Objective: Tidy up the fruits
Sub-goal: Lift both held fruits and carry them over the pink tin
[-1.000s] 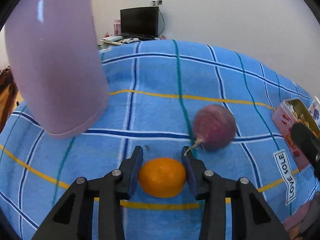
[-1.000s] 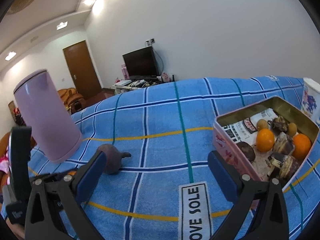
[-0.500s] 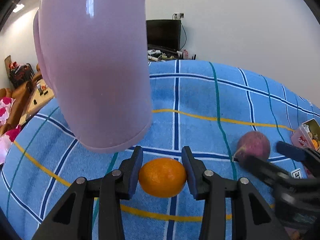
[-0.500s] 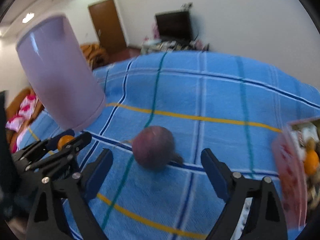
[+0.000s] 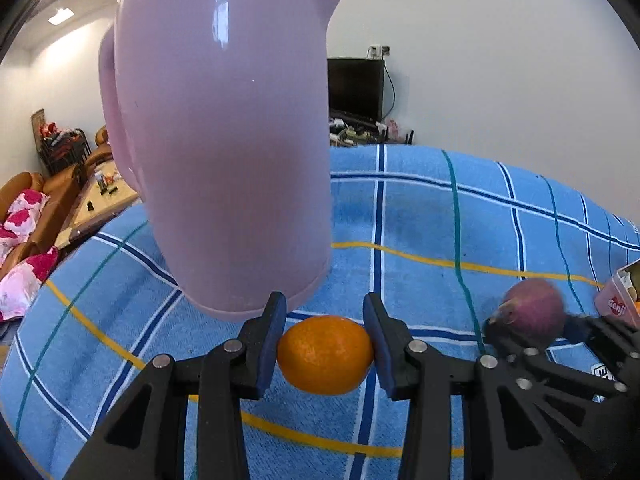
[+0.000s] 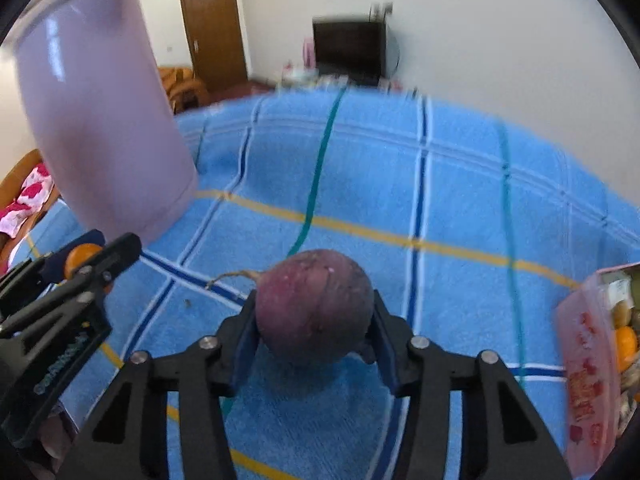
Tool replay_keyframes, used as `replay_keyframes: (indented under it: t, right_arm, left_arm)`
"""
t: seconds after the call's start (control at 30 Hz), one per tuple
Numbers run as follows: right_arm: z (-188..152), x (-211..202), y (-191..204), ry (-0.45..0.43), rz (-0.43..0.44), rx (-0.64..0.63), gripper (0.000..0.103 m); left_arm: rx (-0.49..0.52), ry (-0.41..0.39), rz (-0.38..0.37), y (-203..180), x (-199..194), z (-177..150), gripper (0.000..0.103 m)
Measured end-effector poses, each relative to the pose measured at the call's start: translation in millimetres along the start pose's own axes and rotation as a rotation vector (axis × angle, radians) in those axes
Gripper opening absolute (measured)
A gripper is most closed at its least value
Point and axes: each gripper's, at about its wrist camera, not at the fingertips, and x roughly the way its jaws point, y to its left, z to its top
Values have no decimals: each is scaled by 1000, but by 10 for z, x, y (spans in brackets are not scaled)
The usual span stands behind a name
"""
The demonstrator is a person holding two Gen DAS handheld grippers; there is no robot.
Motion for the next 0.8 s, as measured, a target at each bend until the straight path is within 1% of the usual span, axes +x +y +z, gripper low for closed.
replay_keyframes:
  t: [0.13,0.17,0.23,0.4,0.8]
  right_arm:
    - [-86,-421,21,-217,-62,7,53]
    - [-115,-492,22,-252,-76,13,53]
    - [-144,-589,22,-294,-94,19,53]
    - [-160,-649,45,-303,-99,14,53]
    - [-293,-810,32,-316,-92,8,53]
  left_arm:
    - [1,-75,14,-45,-138,-14,42]
    - [3,-87,20,-58,-155,-16,42]
    - [2,-114,27,-80,-213,-25,42]
    - [-14,-167,57,-87,-336,-52,42]
    - [-27,-207,87,-165,-531,-141,42]
